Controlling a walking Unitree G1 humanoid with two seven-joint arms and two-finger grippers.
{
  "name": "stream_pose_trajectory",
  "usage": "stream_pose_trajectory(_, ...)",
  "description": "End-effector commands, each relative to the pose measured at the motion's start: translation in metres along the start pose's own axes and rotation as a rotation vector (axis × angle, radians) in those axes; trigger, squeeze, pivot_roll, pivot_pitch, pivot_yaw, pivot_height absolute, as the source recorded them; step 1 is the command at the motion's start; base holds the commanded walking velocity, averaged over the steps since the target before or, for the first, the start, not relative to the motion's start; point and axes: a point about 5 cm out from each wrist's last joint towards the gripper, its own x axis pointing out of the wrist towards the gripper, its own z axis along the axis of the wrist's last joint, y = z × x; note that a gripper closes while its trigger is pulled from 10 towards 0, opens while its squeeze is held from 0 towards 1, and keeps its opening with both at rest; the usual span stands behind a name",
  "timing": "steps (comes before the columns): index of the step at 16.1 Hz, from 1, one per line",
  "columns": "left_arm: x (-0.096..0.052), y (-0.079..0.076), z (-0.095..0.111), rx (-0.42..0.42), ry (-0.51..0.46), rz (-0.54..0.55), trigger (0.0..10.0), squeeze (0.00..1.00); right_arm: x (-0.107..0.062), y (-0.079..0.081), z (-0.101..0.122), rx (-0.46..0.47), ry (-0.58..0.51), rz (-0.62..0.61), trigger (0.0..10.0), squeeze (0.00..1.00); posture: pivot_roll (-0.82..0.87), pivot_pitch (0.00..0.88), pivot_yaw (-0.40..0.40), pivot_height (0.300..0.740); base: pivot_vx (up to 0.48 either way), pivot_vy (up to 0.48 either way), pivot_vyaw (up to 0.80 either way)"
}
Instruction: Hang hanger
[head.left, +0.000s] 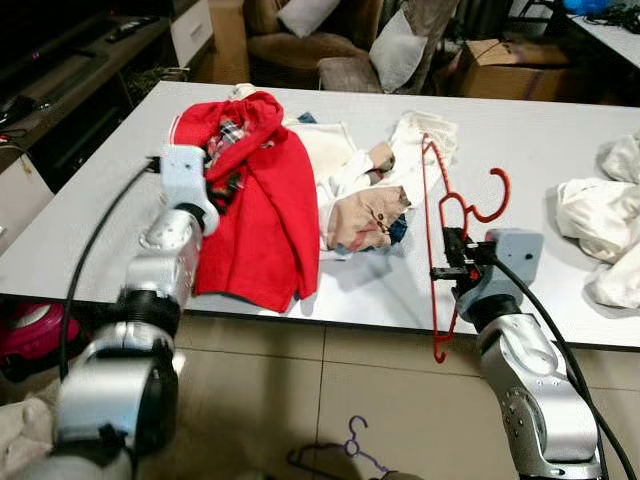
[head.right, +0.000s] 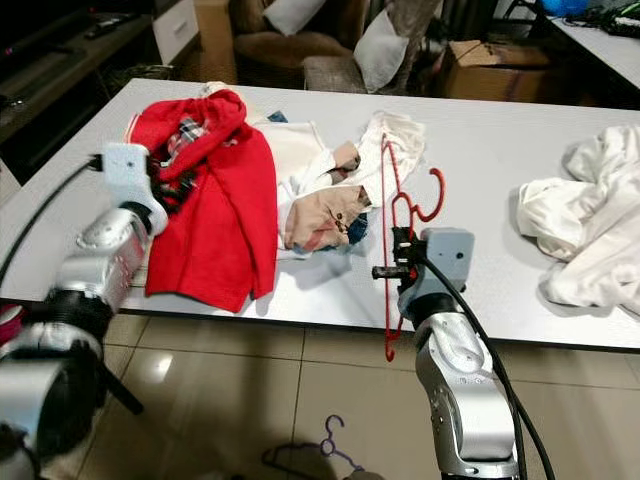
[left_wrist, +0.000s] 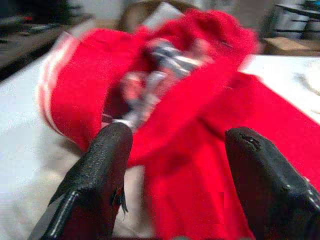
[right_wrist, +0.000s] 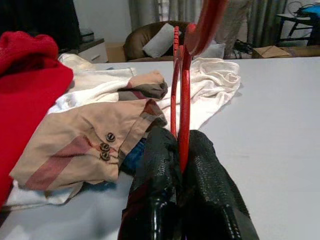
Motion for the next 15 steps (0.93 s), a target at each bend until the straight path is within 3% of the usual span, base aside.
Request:
stream_pose_trajectory(1,0.002,0.01,0.01,0.014,-0.033,0.065,10.0,0.0,-0.004,-0.003,0.005,0.0,-0.023,-0.026,10.0,0.0,-0.19,0.0,0.073,0.74,0.0,0.0,0.0)
stream_pose_trajectory(4,0.006,0.023,0.028,0.052,-0.104,0.124,10.0,0.0,-0.012,-0.008,0.006,-0.003,-0.027,-0.062,10.0,0.0,-0.23,0.0,0.092,0.74,0.0,0.0,0.0)
stream_pose_trajectory(7,0.009,0.021,0.031,0.074,-0.093,0.1,10.0,0.0,-0.019,-0.012,0.007,-0.012,-0.025,-0.084,10.0,0.0,-0.27,0.0,0.101,0.74,0.0,0.0,0.0)
stream_pose_trajectory(15,0.005,0.027,0.002,0.184,0.089,0.137,9.7,0.0,-0.043,-0.019,0.012,-0.035,-0.011,-0.142,10.0,0.0,-0.34,0.018,0.121,0.74,0.0,0.0,0.0)
